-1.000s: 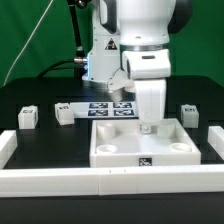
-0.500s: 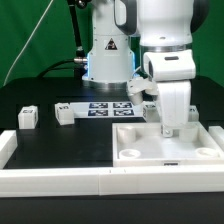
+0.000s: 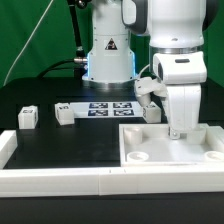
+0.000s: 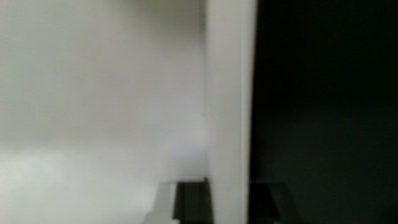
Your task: Assemble one leg
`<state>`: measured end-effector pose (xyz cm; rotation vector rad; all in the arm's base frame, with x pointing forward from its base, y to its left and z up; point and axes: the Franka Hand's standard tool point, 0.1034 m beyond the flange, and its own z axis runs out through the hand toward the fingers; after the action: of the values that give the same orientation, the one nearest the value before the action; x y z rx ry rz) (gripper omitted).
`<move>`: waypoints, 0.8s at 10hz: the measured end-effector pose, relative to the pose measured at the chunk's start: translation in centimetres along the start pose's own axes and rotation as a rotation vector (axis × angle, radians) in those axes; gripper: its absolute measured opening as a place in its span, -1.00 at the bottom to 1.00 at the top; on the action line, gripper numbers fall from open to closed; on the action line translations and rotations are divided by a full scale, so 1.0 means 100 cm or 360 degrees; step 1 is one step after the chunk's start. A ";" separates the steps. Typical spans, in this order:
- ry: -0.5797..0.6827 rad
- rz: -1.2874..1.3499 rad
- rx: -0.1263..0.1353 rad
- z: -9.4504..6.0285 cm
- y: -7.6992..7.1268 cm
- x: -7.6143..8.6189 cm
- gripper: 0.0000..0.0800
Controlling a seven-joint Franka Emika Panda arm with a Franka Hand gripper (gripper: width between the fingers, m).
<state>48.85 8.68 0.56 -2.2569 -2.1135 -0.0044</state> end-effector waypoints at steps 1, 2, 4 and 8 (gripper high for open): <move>0.0000 0.0001 0.0002 0.001 0.000 0.000 -0.85; 0.0000 0.0001 0.0003 0.001 0.000 0.000 -0.32; 0.0001 0.0002 0.0001 0.001 0.000 0.000 0.23; 0.0002 0.0002 -0.0003 0.000 0.000 0.000 0.61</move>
Offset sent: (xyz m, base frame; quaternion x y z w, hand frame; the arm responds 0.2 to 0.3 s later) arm 0.0000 0.0000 0.0000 0.0000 0.0000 0.0000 1.0000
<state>48.89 8.66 0.54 -2.2584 -2.1126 -0.0073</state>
